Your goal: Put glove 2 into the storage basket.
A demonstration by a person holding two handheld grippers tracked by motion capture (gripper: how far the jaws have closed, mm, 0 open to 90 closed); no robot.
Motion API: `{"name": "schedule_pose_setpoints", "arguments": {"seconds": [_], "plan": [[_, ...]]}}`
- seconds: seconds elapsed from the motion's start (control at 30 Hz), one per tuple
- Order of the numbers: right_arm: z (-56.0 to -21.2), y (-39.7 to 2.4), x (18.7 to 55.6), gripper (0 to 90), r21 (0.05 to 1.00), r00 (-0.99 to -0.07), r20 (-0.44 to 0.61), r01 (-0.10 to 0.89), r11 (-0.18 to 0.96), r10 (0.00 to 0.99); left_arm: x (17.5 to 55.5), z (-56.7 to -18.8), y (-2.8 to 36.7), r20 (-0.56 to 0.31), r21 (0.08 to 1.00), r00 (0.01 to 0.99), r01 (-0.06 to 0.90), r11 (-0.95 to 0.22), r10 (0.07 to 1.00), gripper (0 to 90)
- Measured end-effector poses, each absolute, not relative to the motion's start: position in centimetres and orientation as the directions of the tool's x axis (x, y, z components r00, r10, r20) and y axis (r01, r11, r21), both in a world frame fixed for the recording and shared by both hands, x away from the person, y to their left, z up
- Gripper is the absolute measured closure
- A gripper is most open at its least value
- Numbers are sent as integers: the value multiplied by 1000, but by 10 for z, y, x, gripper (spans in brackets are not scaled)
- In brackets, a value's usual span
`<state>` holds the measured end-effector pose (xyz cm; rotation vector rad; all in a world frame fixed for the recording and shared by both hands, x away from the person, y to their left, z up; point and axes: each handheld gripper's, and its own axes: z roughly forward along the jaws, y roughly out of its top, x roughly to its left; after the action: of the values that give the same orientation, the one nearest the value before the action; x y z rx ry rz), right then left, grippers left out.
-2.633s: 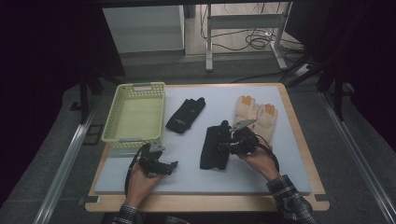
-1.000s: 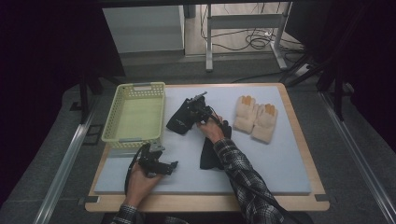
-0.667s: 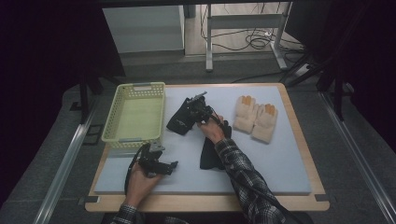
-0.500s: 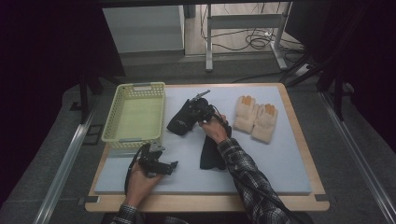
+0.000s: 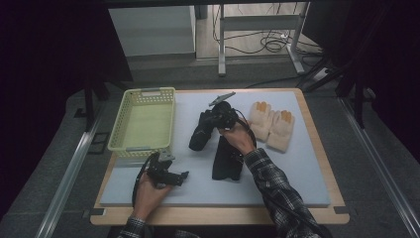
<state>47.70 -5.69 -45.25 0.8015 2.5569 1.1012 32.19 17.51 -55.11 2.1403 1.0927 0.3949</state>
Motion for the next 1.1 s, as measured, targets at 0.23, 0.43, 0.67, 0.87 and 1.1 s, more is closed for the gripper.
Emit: {"name": "schedule_pose_setpoints", "arguments": {"seconds": [0.23,0.43,0.67,0.87,1.1], "plan": [[-427,-80,448,890,759,-847,-6,342,554,532,322,-551,174,-47,704,594,590,-396,803,56],[-417,-106,423,890,765,-856,2,334,551,517,322,-551,174,-45,703,595,589,-397,803,56],[-433,-130,405,890,747,-859,-10,333,575,512,322,-551,174,-46,704,592,591,-394,805,56],[-463,-144,404,889,712,-851,-6,365,599,526,322,-551,174,-45,702,594,591,-397,803,56],[-496,-153,401,685,656,-838,-4,409,634,545,322,-551,174,-45,702,594,591,-398,803,56]]}}
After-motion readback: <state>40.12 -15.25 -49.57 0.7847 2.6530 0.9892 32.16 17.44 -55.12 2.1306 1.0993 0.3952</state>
